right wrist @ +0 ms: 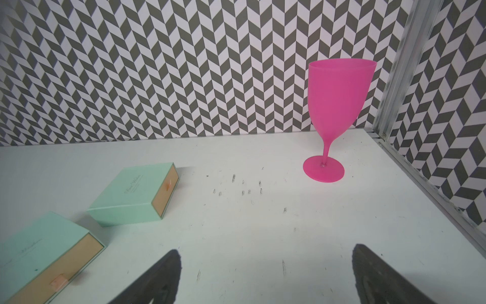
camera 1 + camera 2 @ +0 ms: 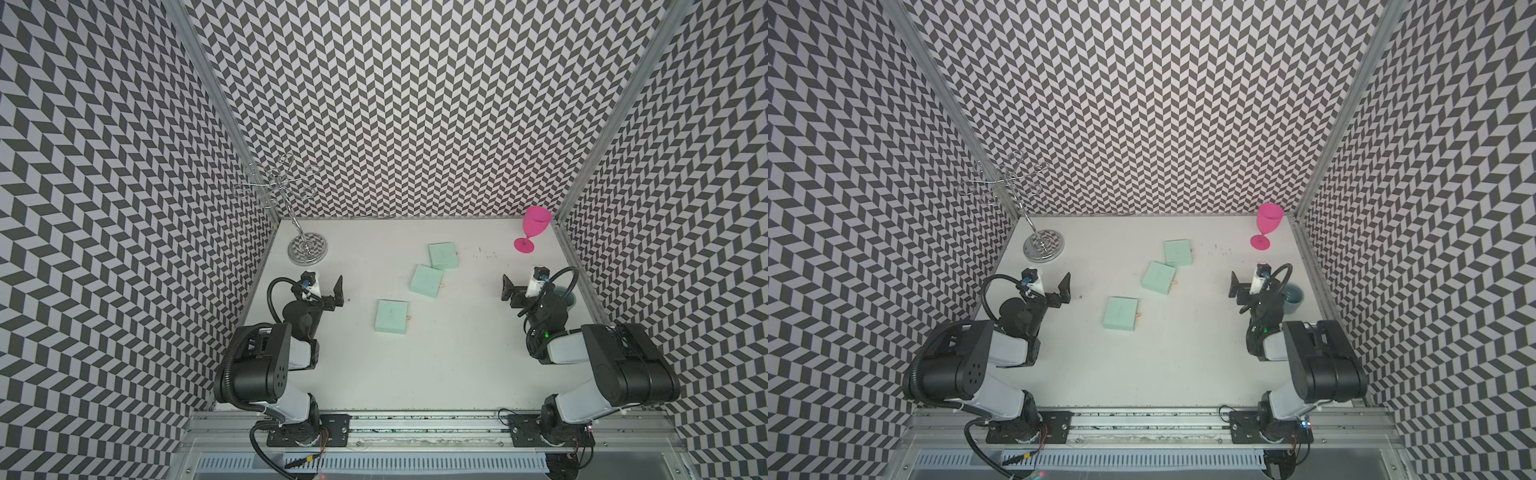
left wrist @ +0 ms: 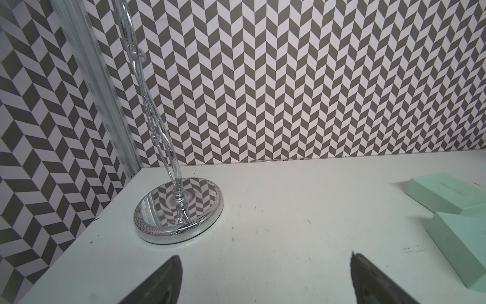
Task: Place the earrings into the drawer-style jewelry box
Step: Reset both arms
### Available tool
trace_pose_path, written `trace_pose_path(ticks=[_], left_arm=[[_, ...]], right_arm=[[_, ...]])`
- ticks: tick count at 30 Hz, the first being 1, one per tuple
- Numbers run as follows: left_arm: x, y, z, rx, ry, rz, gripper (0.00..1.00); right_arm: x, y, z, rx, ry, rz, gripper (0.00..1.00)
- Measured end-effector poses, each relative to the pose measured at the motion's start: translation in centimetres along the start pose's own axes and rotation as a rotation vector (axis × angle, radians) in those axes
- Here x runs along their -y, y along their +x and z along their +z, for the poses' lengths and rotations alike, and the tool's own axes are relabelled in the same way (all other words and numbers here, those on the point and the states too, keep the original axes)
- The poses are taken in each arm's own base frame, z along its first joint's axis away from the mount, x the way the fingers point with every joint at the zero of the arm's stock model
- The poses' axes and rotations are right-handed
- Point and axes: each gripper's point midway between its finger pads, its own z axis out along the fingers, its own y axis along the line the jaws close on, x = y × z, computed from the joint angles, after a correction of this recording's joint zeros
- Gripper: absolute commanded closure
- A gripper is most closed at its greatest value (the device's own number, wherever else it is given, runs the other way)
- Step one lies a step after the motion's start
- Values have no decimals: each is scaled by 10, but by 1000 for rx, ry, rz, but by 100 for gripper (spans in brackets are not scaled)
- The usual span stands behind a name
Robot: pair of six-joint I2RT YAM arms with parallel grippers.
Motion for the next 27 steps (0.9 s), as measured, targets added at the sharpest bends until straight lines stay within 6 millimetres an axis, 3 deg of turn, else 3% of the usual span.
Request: trace_pose_path(ticks=[27], left_arm=[[0, 3, 0, -12, 0, -2, 0]], right_arm=[[0, -2, 2, 4, 0, -1, 1]])
